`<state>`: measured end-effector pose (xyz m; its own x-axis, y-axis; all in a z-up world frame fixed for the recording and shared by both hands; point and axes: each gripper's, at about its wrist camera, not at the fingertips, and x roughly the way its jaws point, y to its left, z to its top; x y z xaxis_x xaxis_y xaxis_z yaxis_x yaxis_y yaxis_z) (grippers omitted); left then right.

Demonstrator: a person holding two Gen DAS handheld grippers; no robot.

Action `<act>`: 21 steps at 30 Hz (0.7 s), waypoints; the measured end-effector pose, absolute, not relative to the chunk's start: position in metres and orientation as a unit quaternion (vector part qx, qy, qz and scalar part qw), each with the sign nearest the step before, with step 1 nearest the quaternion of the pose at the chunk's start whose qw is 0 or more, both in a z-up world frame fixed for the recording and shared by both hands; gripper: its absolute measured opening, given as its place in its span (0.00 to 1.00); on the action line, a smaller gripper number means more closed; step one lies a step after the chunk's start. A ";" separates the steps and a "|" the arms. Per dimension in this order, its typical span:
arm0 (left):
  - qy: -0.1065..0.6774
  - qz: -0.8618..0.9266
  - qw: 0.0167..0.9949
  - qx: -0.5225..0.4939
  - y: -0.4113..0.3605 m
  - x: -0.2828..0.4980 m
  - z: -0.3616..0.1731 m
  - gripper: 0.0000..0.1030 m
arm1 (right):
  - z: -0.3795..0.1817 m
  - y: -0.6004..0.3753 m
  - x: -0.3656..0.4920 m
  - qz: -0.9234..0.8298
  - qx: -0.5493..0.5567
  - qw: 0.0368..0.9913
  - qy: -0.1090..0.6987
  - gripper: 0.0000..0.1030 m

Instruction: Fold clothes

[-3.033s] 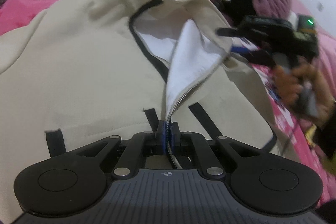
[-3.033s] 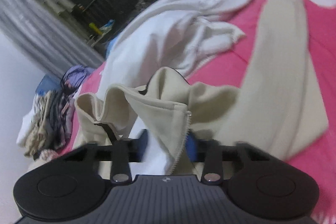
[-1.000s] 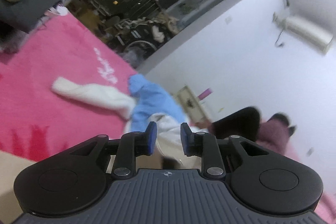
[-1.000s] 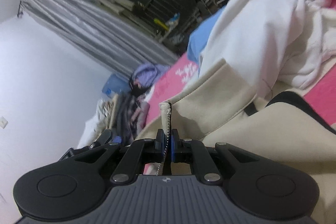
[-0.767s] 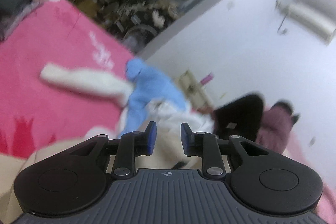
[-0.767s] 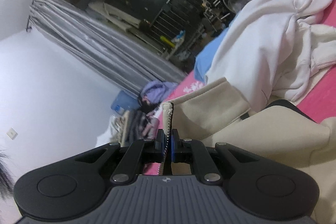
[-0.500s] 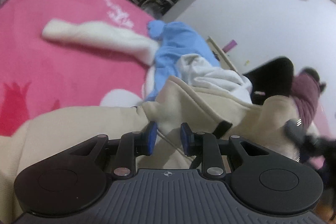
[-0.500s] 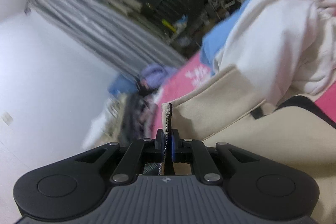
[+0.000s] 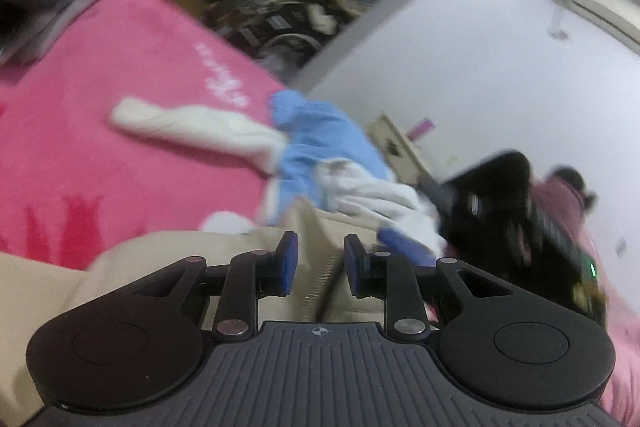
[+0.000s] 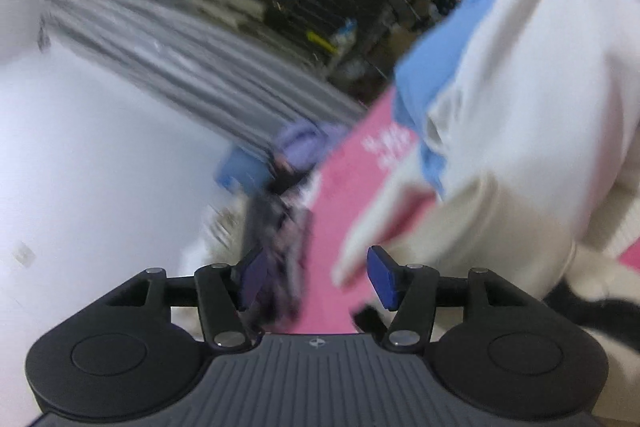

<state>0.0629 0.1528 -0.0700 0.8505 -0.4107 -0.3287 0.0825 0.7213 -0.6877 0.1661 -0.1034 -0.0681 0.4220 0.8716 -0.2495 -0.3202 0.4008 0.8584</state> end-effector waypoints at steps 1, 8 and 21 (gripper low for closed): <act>0.233 -0.154 0.901 -0.332 0.144 0.061 -0.066 0.24 | -0.062 -0.114 0.165 0.395 0.392 0.752 0.353 0.57; 0.274 -0.155 0.925 -0.214 0.086 0.089 -0.085 0.24 | -0.029 -0.218 0.121 0.335 0.386 0.804 0.304 0.57; 0.282 -0.194 0.921 -0.186 0.046 0.086 -0.067 0.25 | -0.072 -0.347 0.053 0.111 0.340 0.845 0.398 0.57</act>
<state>0.0862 0.0465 -0.0670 0.7660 -0.4624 -0.4466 0.2527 0.8554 -0.4522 0.0534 -0.3474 -0.0721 0.6589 0.4587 -0.5962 0.0825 0.7438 0.6633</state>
